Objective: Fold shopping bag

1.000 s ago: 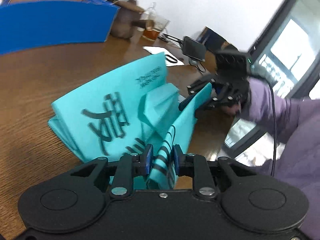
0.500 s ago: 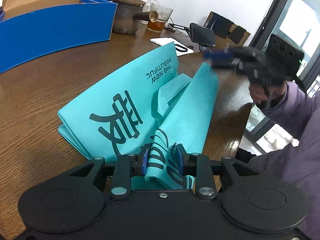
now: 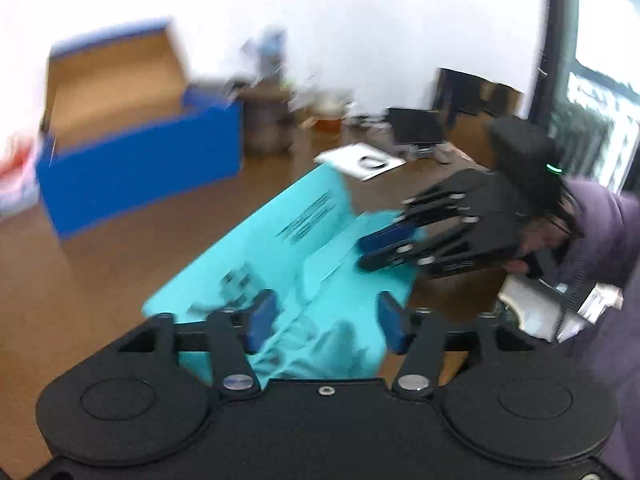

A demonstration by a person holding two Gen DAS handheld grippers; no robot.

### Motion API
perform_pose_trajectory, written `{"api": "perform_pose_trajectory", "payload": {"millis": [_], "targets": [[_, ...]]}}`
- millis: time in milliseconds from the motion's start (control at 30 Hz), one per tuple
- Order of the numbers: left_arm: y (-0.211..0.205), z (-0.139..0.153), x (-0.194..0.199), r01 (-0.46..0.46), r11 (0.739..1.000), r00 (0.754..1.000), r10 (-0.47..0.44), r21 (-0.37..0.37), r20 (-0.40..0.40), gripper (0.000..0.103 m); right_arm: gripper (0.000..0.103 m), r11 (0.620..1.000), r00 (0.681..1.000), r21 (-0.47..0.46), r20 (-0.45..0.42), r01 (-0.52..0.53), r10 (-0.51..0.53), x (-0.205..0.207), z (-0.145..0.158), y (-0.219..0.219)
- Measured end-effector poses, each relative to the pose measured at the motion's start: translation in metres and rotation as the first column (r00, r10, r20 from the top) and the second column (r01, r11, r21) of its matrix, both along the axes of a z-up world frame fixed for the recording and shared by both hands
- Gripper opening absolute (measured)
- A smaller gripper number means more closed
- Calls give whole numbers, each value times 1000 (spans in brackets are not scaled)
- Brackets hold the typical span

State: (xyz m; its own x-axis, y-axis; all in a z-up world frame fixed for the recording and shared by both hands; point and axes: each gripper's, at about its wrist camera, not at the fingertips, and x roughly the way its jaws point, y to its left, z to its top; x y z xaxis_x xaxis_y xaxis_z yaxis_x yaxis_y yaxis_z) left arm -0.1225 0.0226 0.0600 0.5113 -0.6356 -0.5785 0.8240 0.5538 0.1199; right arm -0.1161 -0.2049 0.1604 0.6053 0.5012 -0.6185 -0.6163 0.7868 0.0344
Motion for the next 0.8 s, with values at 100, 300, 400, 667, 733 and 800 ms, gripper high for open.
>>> {"api": "perform_pose_trajectory", "payload": {"millis": [100,300,400,667,733,800], "targets": [[-25,-17,-27,96,987,993,-104,127,55,71,19,1000,1000,-9,-3,-7,7,-10,0,6],[-42,-35,-52,91,968,985,-121,235,120,74,19,999,1000,-28,-9,-21,21,-29,0,19],[-48,-43,-68,79,937,974,-146,340,176,75,19,999,1000,-36,-12,-28,27,-39,0,24],[-56,-67,-95,47,870,948,-193,492,252,45,19,999,1000,-39,-13,-15,15,-62,3,28],[-53,-60,-89,54,873,956,-186,484,228,37,19,998,999,-49,-7,-40,40,-62,5,28],[-48,-55,-78,91,883,967,-188,460,171,37,19,995,997,-66,7,-80,81,-64,6,28]]}}
